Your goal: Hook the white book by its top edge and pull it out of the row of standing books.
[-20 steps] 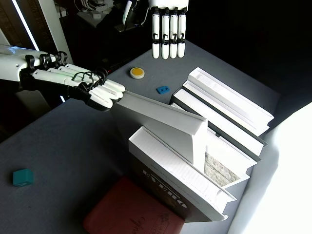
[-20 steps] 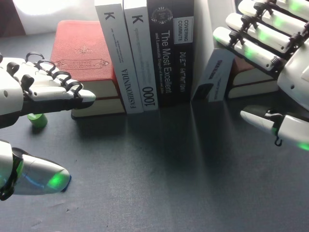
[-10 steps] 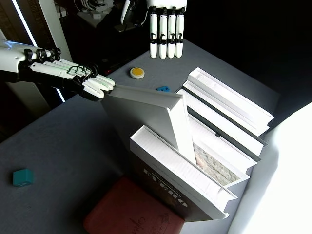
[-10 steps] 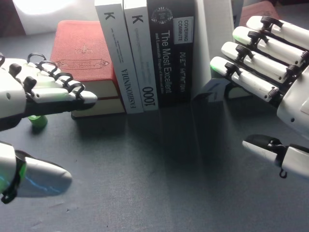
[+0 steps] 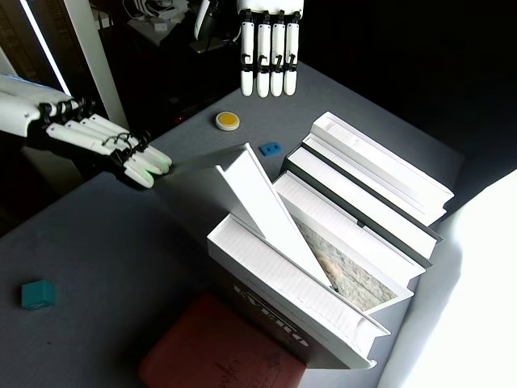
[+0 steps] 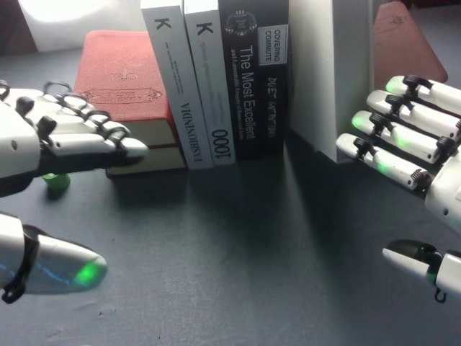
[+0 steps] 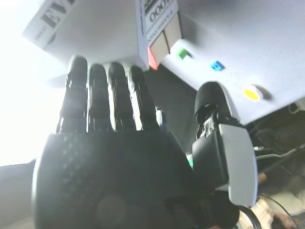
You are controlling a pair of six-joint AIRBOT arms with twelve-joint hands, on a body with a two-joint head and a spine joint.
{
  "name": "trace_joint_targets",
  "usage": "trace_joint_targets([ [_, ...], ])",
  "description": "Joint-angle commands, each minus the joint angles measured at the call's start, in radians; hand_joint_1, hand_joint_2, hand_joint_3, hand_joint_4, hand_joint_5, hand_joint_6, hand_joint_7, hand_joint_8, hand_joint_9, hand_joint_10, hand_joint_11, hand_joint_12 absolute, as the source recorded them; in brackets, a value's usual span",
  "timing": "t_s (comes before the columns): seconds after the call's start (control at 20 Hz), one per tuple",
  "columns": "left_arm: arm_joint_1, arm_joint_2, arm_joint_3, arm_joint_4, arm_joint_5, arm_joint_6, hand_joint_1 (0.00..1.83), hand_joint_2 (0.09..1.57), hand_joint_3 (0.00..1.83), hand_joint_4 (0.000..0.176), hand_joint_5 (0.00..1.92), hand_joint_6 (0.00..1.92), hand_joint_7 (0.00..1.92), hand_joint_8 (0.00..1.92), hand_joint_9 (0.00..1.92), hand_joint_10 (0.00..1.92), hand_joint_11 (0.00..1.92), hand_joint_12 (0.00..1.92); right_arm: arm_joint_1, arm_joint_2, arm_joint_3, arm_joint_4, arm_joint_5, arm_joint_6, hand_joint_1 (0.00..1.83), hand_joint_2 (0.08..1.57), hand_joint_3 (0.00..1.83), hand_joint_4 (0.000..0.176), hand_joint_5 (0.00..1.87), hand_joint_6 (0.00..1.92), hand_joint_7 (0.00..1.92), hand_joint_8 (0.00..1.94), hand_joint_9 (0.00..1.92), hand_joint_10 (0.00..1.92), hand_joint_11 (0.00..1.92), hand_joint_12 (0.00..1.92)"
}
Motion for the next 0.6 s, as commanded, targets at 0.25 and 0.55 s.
trace_joint_targets([
  [0.25,-0.013,-0.002,-0.006,0.008,0.087,0.001,0.00,1.17,0.00,0.000,0.00,0.00,0.00,0.00,0.00,0.00,0.00,0.00,-0.023,-0.015,0.001,0.002,0.038,-0.054,0.12,1.28,0.00,0.000,0.14,0.00,0.12,0.00,0.08,0.01,0.00,0.28],
  [0.55,-0.013,-0.002,-0.003,0.008,0.087,0.001,0.00,1.18,0.01,0.000,0.00,0.00,0.00,0.00,0.00,0.00,0.00,0.00,-0.024,-0.064,0.048,0.008,0.014,-0.055,0.12,1.28,0.00,0.000,0.15,0.01,0.12,0.00,0.08,0.01,0.00,0.32],
])
